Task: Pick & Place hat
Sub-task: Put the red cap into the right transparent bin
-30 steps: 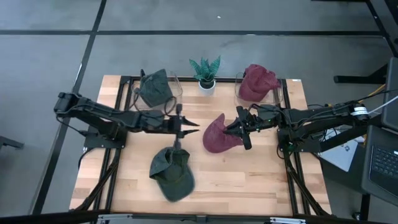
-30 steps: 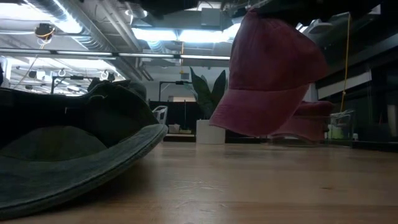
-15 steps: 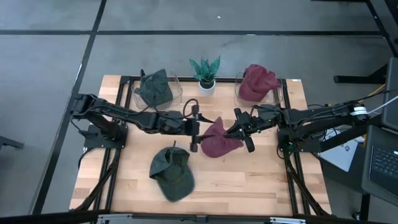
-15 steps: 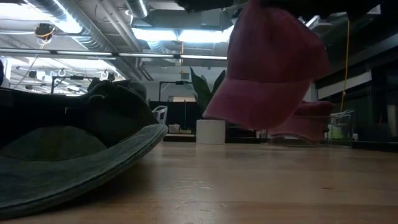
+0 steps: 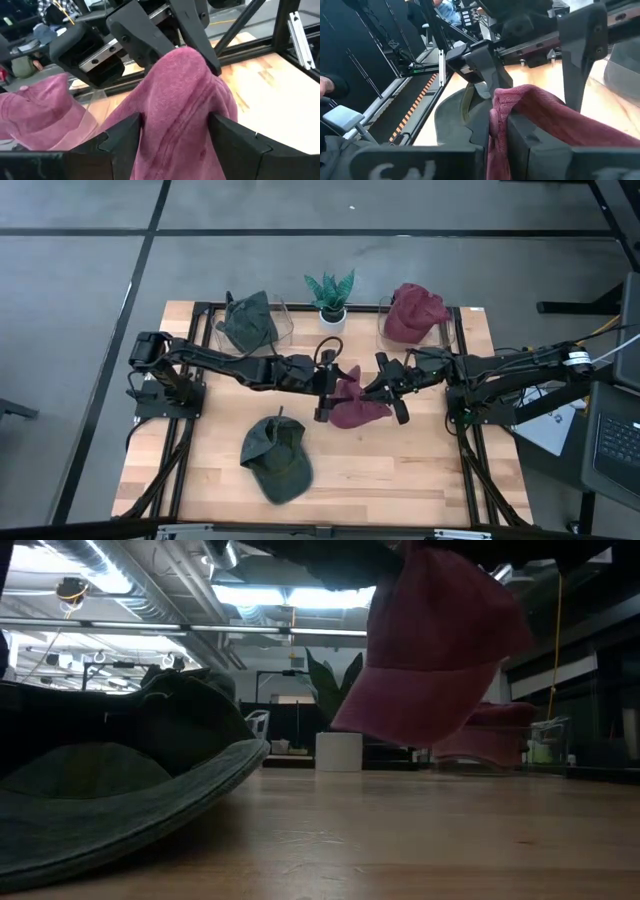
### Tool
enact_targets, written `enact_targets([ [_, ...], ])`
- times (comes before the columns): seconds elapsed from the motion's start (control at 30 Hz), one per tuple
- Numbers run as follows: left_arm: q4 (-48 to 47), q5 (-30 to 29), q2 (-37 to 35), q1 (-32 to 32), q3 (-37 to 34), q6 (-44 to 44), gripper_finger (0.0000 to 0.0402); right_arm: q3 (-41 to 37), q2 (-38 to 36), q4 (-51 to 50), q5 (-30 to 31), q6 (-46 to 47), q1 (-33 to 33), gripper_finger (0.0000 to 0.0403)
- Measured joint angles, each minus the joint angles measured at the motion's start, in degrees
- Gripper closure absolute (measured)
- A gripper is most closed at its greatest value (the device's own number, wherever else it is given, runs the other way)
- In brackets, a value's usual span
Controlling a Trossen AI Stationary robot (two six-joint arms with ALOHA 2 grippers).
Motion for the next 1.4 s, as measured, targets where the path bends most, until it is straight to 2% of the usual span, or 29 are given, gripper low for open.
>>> enact_targets([
  [0.13, 1.5, 0.0, -0.1, 0.0, 0.0, 0.0, 0.0179, 0.0, 0.0, 1.1, 0.0, -0.6, 0.0, 0.0362],
  [0.23, 1.4, 1.1, -0.1, 0.0, 0.0, -0.4, 0.021, 0.0, 0.0, 1.8, 0.0, -0.8, 0.0, 0.0362],
  [0.37, 0.3, 4.6, -0.1, 0.0, 0.0, -0.4, 0.0284, 0.0, 0.0, 2.1, 0.0, -0.8, 0.0, 0.0354],
  [0.53, -2.0, 5.1, -0.3, 0.0, 0.0, -1.6, 0.0386, 0.0, 0.0, 1.3, 0.0, -0.5, 0.0, 0.0333],
  [0.73, -8.0, 3.4, -1.8, 0.4, 0.0, -6.9, 0.0396, 0.0, 0.0, -2.8, 0.2, 0.1, 0.0, 0.0312],
  [0.93, -16.5, -9.2, -7.1, 0.4, 0.0, -12.8, 0.0397, 0.0, 0.0, -7.1, 1.4, 2.6, -1.6, 0.0261],
  [1.03, -18.2, -12.8, -9.2, 0.4, 0.0, -16.5, 0.0397, 0.0, 0.0, -6.7, 6.5, 2.1, -2.2, 0.0231],
  [1.2, -19.8, -13.5, -10.8, 0.4, 0.0, -19.4, 0.0398, 0.0, 0.0, -3.4, 16.8, -5.3, -2.3, 0.0187],
  [1.4, -21.0, -13.1, -10.8, 0.4, 0.0, -20.5, 0.0398, 0.0, 0.0, 2.3, 16.7, -13.4, -2.3, 0.0152],
])
